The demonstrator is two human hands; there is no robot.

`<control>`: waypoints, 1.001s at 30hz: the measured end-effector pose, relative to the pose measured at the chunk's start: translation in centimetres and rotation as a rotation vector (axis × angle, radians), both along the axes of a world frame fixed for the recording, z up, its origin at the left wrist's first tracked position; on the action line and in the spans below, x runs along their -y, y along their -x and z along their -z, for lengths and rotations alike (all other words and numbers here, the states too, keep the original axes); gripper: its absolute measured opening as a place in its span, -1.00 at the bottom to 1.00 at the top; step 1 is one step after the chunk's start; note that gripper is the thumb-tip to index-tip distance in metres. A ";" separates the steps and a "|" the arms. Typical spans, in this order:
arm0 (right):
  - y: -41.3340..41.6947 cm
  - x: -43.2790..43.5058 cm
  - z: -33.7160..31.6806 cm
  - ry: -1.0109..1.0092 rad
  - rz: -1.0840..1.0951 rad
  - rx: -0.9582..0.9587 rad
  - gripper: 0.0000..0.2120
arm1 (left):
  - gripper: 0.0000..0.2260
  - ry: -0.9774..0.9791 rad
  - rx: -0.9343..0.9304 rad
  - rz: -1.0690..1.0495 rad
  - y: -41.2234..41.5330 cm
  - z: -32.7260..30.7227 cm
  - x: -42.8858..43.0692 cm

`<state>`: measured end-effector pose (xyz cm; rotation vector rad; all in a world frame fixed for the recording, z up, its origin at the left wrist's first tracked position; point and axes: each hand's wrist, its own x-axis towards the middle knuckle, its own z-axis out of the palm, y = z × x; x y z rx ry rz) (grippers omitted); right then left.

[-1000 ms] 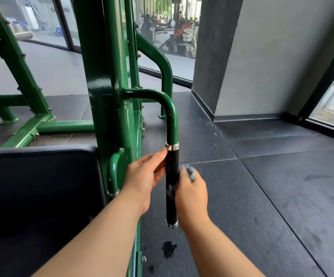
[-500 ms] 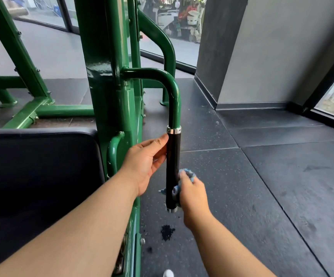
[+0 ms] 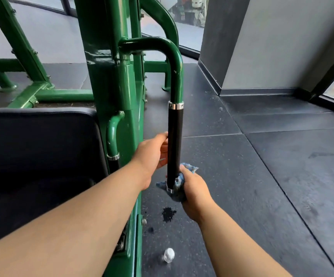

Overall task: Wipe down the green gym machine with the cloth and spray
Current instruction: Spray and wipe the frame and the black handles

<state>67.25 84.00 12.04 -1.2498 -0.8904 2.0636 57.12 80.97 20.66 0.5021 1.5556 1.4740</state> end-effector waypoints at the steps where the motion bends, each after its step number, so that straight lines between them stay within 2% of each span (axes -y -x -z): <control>1: -0.2 0.0 0.0 0.049 0.017 -0.054 -0.80 | -0.78 0.034 -0.037 0.019 0.1 0.6 0.0; 4: -1.1 0.1 -0.4 0.221 -0.001 -0.295 -0.73 | -0.79 0.190 -0.101 0.149 0.9 2.2 1.1; 6: -1.7 0.3 -0.6 0.275 -0.004 -0.346 -0.62 | -0.81 0.261 -0.066 0.233 1.1 2.7 2.1; 8: -1.5 0.5 -0.5 0.270 -0.024 -0.292 -0.58 | -0.83 0.289 -0.048 0.265 1.2 2.7 2.6; 13: -0.9 1.7 -0.3 0.255 0.061 -0.161 -0.82 | -0.84 0.272 -0.052 0.237 1.3 3.0 2.7; 19: -1.9 1.0 -0.5 0.060 0.019 0.136 -0.75 | -0.82 0.374 -0.040 0.340 1.3 3.6 3.0; 22: -2.8 -0.4 -2.1 0.125 0.022 0.049 -0.81 | -0.79 0.474 -0.008 0.447 1.3 3.6 3.7; 24: -2.9 -1.0 -2.6 0.064 0.028 0.044 -0.88 | -0.75 0.459 0.004 0.457 1.4 3.4 3.8; 26: -2.9 -1.7 -3.1 -0.042 0.112 0.035 -0.79 | -0.68 0.411 0.010 0.394 1.7 3.1 3.5; 27: -2.8 -2.1 -3.3 -0.085 0.167 0.023 -0.78 | -0.72 0.394 -0.004 0.389 1.8 2.8 3.4; 29: -2.7 -2.8 -3.8 -0.112 0.220 0.022 -0.84 | -0.75 0.399 -0.051 0.433 2.1 2.2 3.5; 30: -2.5 -2.8 -4.1 -0.093 0.171 0.008 -0.82 | -0.66 0.412 -0.078 0.452 2.1 1.9 3.5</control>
